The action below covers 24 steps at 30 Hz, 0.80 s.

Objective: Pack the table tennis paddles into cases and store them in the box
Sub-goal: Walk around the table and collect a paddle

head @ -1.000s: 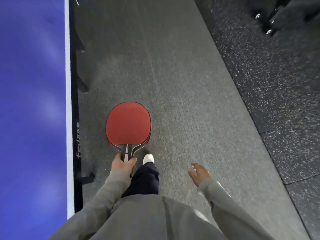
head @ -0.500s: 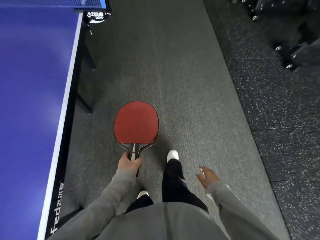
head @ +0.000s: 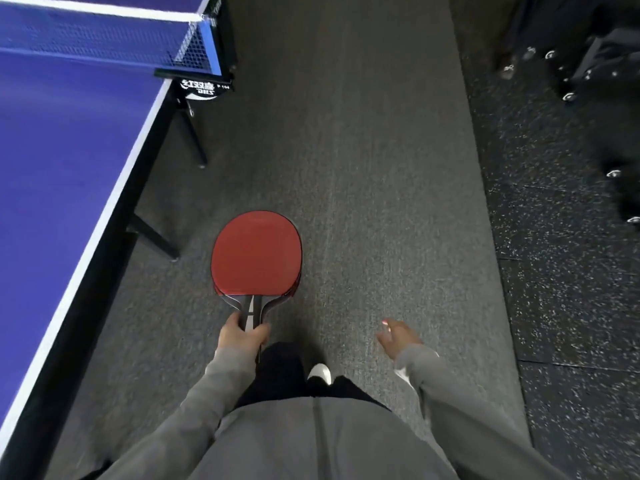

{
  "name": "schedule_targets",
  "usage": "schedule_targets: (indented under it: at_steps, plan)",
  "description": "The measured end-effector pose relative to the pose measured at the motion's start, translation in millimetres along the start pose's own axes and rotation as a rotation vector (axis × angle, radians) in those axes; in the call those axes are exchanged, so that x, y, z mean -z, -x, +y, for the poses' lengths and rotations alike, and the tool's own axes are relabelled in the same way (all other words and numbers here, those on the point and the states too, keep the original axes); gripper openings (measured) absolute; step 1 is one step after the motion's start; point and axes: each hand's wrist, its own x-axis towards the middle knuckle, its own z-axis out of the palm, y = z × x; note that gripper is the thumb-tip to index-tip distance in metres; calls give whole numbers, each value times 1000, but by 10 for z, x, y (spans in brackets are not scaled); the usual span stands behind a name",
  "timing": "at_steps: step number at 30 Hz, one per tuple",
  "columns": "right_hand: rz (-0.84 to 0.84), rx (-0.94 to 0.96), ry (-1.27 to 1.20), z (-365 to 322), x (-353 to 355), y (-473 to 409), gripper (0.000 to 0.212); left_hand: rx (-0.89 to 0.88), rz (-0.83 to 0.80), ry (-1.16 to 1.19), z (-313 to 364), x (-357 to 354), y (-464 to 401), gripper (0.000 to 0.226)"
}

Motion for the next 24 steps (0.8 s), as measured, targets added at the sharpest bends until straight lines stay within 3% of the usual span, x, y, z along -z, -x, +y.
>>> schedule_targets:
  at_steps: [8,13,17,24]
  plan:
    - [-28,18,141,-493,900,-1083,49,-1,1,-26,986,-434,-1000,13]
    - [-4,-26,276,-842,1586,-1638,49,-12,-93,-84,1821,-662,-1745,20]
    - [41,22,363,-1232,2165,-2040,48,-34,-141,-82,2452,-821,-2171,29]
    - [51,109,377,-1846,2980,-2889,45,-1,-125,-63,3267,-1146,-2828,24]
